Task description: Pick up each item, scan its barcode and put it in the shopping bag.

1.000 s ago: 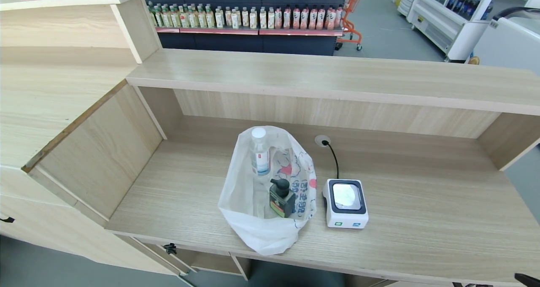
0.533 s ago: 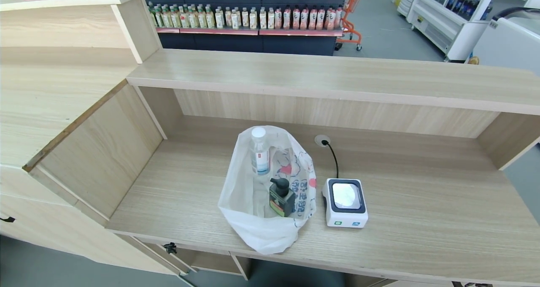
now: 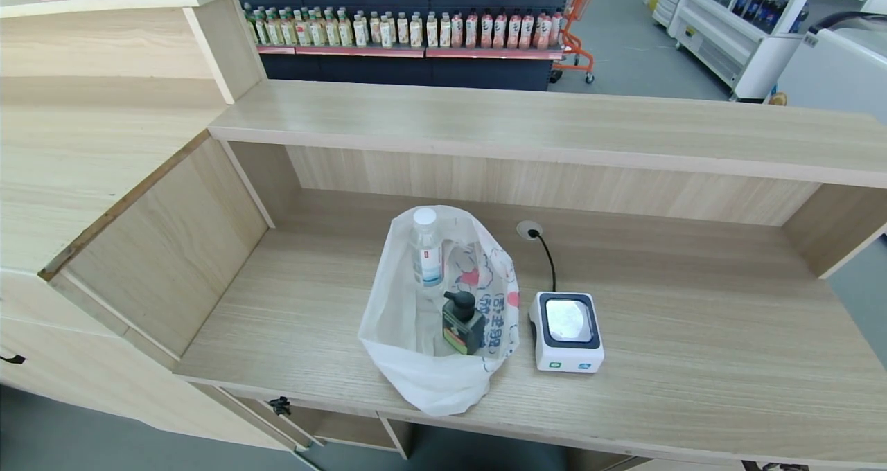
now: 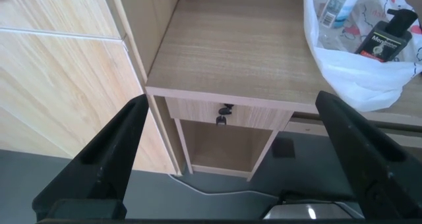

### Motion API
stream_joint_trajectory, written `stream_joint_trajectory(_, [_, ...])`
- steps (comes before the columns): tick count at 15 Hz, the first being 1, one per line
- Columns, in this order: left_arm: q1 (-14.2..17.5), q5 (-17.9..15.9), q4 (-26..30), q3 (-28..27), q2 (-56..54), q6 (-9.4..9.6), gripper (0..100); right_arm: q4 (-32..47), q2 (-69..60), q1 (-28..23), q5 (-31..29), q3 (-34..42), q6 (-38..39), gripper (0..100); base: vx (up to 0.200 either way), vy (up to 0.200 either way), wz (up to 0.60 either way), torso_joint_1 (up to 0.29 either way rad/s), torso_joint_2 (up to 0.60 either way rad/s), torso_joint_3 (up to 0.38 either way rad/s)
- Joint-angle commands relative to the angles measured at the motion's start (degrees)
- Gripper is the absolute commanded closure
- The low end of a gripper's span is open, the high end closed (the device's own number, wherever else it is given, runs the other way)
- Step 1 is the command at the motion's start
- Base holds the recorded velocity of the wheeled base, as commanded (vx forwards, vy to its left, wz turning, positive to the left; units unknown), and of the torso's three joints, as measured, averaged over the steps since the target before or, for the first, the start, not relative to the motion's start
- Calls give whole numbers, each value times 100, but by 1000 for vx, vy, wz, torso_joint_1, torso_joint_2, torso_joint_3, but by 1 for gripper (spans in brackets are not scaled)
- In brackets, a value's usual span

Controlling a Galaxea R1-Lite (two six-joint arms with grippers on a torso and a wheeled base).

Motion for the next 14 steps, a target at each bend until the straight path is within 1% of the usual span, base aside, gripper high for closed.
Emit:
stream_joint_trajectory(1, [1, 1, -2, 0, 1, 0, 0, -317, 49, -281, 324, 218, 47, 0, 0, 0, 0, 0, 0, 0])
stream_joint_trajectory(2, [1, 1, -2, 0, 1, 0, 0, -950, -31, -650, 1291, 491, 38, 0, 0, 0, 0, 0, 0, 0])
stream_joint_trajectory(3, [1, 1, -2, 0, 1, 0, 0, -976, -241, -685, 1546, 517, 3, 0, 0, 0, 0, 0, 0, 0])
stream_joint_trajectory(5, [1, 1, -2, 0, 1, 0, 0, -959, -532, -544, 1502, 517, -6, 0, 0, 0, 0, 0, 0, 0])
stream_joint_trajectory(7, [1, 1, -2, 0, 1, 0, 0, -950, -532, -544, 1493, 517, 29, 0, 0, 0, 0, 0, 0, 0])
stream_joint_trajectory(11, [1, 1, -2, 0, 1, 0, 0, -897, -532, -544, 1282, 517, 100, 0, 0, 0, 0, 0, 0, 0])
stream_joint_trajectory(14, [1, 1, -2, 0, 1, 0, 0, -897, -532, -544, 1282, 517, 100, 0, 0, 0, 0, 0, 0, 0])
